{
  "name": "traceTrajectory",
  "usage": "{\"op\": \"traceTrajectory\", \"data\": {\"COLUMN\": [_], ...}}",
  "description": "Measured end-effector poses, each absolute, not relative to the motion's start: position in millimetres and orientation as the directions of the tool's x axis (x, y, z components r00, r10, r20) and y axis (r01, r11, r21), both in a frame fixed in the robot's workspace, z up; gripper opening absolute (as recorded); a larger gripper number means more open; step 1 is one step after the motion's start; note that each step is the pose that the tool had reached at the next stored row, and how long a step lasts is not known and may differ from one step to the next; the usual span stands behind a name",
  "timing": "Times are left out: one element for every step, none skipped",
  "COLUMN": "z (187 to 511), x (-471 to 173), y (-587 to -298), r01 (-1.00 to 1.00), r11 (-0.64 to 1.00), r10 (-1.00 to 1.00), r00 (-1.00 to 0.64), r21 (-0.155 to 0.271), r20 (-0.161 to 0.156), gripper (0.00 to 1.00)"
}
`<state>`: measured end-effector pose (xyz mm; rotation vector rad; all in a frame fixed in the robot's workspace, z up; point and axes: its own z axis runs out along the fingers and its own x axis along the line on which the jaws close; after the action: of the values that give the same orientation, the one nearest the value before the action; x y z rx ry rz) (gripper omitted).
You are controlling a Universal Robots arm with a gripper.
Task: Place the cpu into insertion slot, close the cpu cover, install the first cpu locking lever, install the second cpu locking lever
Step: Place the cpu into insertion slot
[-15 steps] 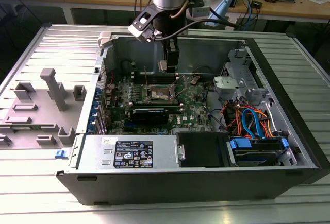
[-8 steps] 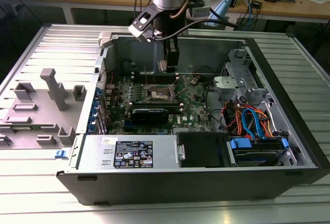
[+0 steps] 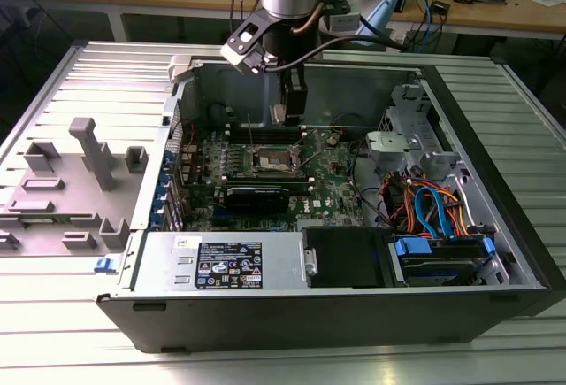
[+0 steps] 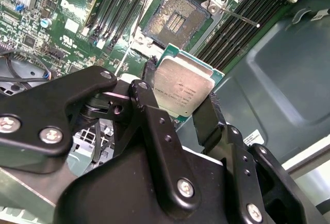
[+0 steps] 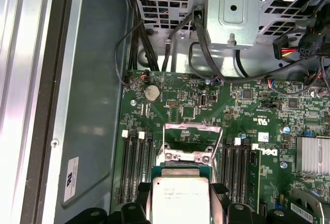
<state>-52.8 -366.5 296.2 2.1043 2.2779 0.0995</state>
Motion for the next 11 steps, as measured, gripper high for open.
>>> {"op": "traceTrajectory", "data": {"z": [294.4, 293.5, 292.6, 291.0, 289.2, 287.5, 285.6, 283.5, 282.1, 279.4, 278.2], "x": [-52.8, -52.8, -52.8, -52.9, -52.9, -52.9, -52.8, -52.8, -52.8, -52.9, -52.9], "y": [-366.4, -366.4, -366.4, -366.4, -366.4, -366.4, -366.5, -366.5, -366.5, -366.4, -366.4], "r01": [0.995, 0.995, 0.995, 0.996, 0.996, 0.997, 0.997, 0.998, 0.998, 0.998, 0.998], "r11": [0.078, 0.078, 0.077, 0.071, 0.066, 0.059, 0.049, 0.037, 0.029, 0.018, 0.017], "r10": [0.997, 0.997, 0.997, 0.997, 0.998, 0.998, 0.999, 0.999, 0.999, 1.000, 1.000], "r00": [-0.079, -0.079, -0.078, -0.072, -0.067, -0.060, -0.050, -0.038, -0.030, -0.019, -0.018], "r21": [0.066, 0.062, 0.058, 0.057, 0.057, 0.057, 0.057, 0.057, 0.057, 0.057, 0.057], "r20": [0.015, 0.016, 0.016, 0.016, 0.016, 0.016, 0.016, 0.016, 0.016, 0.016, 0.016], "gripper": [0.54, 0.54, 0.54, 0.54, 0.54, 0.54, 0.54, 0.54, 0.54, 0.54, 0.54]}}
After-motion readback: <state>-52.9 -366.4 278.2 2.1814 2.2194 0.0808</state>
